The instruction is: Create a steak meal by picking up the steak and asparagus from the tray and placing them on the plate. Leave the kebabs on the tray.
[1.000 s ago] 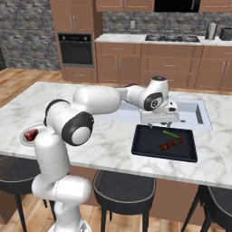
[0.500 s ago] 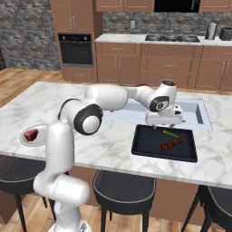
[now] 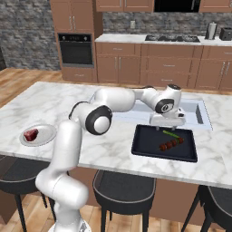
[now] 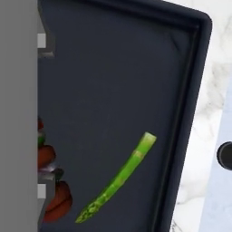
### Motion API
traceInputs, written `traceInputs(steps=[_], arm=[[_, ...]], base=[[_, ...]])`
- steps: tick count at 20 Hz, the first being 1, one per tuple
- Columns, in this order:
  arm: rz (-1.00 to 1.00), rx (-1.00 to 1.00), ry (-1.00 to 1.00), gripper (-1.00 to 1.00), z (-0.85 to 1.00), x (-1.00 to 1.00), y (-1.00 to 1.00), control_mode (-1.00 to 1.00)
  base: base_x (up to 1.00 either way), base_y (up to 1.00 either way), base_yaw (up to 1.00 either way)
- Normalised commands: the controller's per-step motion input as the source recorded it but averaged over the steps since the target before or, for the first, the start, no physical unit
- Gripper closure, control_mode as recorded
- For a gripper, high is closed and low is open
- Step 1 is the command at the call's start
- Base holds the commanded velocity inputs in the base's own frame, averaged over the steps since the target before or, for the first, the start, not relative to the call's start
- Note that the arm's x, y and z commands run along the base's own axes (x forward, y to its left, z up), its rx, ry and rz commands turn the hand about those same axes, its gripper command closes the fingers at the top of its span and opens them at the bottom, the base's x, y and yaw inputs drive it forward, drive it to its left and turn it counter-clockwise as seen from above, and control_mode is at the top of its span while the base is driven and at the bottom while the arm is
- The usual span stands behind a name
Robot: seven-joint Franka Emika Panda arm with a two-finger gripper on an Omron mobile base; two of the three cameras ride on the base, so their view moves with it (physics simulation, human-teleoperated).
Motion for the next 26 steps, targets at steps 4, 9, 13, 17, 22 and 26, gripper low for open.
traceInputs(steps=[4,9,13,17,22,26], arm=[[0.00,0.00,0.00,-1.00,-0.29,0.06,0.00,-1.00],[0.00,0.00,0.00,-1.00,-0.22,0.10,-0.22,-1.00],[0.00,0.00,0.00,-1.00,-0.11,0.20,-0.22,-1.00],[0.00,0.00,0.00,-1.00,-0.11,0.24,-0.10,-1.00],[0.00,0.00,0.00,-1.00,-0.19,0.19,-0.12,-1.00],[0.00,0.00,0.00,-1.00,-0.24,0.15,-0.18,-1.00]], base=[[0.00,0.00,0.00],[0.00,0.00,0.00],[0.00,0.00,0.00],[0.00,0.00,0.00],[0.00,0.00,0.00],[0.00,0.00,0.00]])
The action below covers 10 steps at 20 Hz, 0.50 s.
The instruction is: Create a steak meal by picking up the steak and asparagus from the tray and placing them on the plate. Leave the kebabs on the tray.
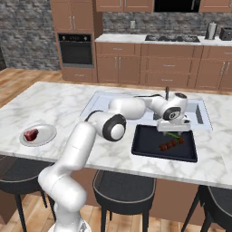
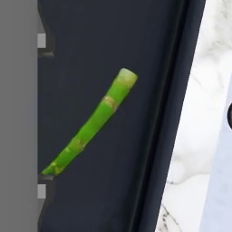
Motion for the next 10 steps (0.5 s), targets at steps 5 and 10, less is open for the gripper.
traceInputs(steps=[5,10], arm=[[0.01,0.00,0.00,-1.00,-0.22,0.13,-0.18,-1.00],[0.03,0.00,0.00,-1.00,-0.10,0.04,-0.06,-1.00]], base=[[0.00,0.00,0.00],[0.00,0.00,0.00]])
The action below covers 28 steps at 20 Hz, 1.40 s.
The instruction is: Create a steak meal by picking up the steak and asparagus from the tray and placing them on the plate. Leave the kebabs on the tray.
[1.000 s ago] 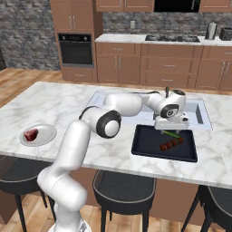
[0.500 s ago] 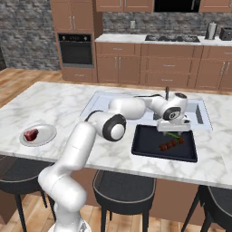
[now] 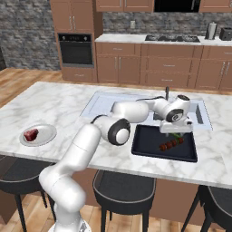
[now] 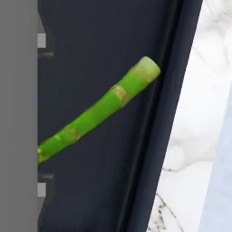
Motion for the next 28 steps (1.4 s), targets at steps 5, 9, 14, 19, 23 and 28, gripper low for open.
traceInputs(steps=[5,9,14,19,23,28], arm=[[0.03,0.00,-0.01,-1.00,0.00,0.01,-0.01,-1.00],[0.04,0.00,-0.02,-1.00,-0.16,0.00,0.00,-1.00],[0.05,-0.01,-0.07,1.00,-0.49,0.00,0.00,-1.00],[0.01,0.00,-0.07,1.00,-0.32,0.00,0.01,-1.00],[0.00,0.00,-0.07,1.00,-0.13,0.00,0.06,-1.00],[0.02,-0.04,-0.06,1.00,-0.09,-0.01,0.54,-1.00]], base=[[0.00,0.00,0.00],[0.00,0.00,0.00],[0.00,0.00,0.00],[0.00,0.00,0.00],[0.00,0.00,0.00],[0.00,0.00,0.00]])
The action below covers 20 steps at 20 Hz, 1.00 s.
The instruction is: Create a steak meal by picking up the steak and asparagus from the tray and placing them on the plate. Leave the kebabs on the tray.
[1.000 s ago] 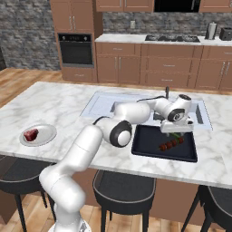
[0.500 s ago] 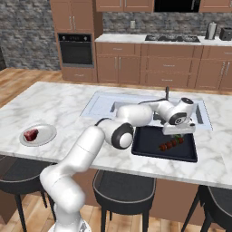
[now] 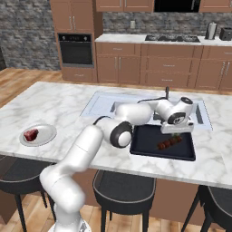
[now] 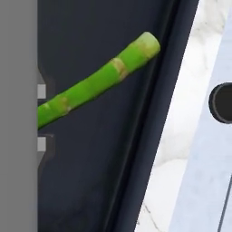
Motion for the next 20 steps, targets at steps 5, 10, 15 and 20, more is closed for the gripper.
traceInputs(steps=[5,10,15,20], arm=[[0.10,-0.08,-0.01,1.00,0.31,-0.18,0.62,-1.00],[0.13,-0.09,-0.03,1.00,0.58,-0.52,0.39,-1.00],[0.15,-0.09,-0.14,1.00,0.59,-0.57,0.44,-1.00],[0.11,-0.05,-0.13,1.00,0.42,-0.14,0.25,-1.00]], base=[[0.00,0.00,0.00],[0.00,0.00,0.00],[0.00,0.00,0.00],[0.00,0.00,0.00]])
